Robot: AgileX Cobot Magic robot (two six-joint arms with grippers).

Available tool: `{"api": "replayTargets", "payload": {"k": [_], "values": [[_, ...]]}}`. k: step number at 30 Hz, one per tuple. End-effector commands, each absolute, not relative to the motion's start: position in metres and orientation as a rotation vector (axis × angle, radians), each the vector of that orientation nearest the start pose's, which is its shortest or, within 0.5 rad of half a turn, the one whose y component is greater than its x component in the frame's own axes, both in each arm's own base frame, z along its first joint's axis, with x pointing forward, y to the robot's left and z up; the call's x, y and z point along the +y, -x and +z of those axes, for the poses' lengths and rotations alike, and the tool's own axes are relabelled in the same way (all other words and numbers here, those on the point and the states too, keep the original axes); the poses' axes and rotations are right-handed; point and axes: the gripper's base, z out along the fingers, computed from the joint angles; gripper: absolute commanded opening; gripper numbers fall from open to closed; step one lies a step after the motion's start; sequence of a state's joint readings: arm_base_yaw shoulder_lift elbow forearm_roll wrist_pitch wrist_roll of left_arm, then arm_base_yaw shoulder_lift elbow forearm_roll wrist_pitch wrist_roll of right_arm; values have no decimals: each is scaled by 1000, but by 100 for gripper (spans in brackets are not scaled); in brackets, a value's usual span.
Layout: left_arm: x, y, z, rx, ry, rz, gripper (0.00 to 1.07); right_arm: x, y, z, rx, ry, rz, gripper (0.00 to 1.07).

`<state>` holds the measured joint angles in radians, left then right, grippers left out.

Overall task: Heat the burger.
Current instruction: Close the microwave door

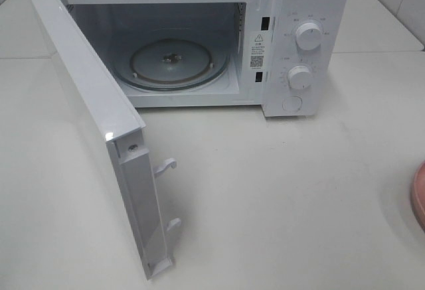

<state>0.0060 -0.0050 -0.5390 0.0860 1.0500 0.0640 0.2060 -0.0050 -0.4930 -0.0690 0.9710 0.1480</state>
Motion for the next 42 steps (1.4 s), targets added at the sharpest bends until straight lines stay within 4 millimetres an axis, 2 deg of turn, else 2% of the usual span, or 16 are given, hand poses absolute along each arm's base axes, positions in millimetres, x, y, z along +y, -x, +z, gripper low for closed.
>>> {"api": "replayTargets", "payload": {"k": [1, 19, 24, 29, 35, 37, 38, 40, 41, 42], "values": [[7, 12, 290, 1959, -46, 151, 98, -6, 5, 284, 1920, 44, 161, 76], [8, 10, 291, 1962, -47, 160, 98, -6, 5, 284, 1920, 44, 161, 76], [7, 7, 301, 1942, -48, 154, 98, -6, 5, 284, 1920, 44, 161, 76], [6, -2, 311, 1871, -53, 152, 98, -6, 5, 284, 1920, 44, 161, 76], [6, -22, 322, 1818, -64, 151, 95, -6, 5, 284, 1920, 44, 161, 76], [5, -35, 328, 1793, -70, 150, 86, -6, 5, 284, 1920, 44, 161, 76], [5, -35, 328, 1793, -70, 150, 86, -6, 5, 284, 1920, 44, 161, 76], [5, -51, 330, 1805, -77, 148, 69, -6, 5, 284, 1920, 44, 161, 76], [5, -51, 330, 1805, -77, 148, 69, -6, 5, 284, 1920, 44, 161, 76], [5, -61, 329, 1828, -80, 145, 58, -6, 5, 284, 1920, 44, 161, 76]]}}
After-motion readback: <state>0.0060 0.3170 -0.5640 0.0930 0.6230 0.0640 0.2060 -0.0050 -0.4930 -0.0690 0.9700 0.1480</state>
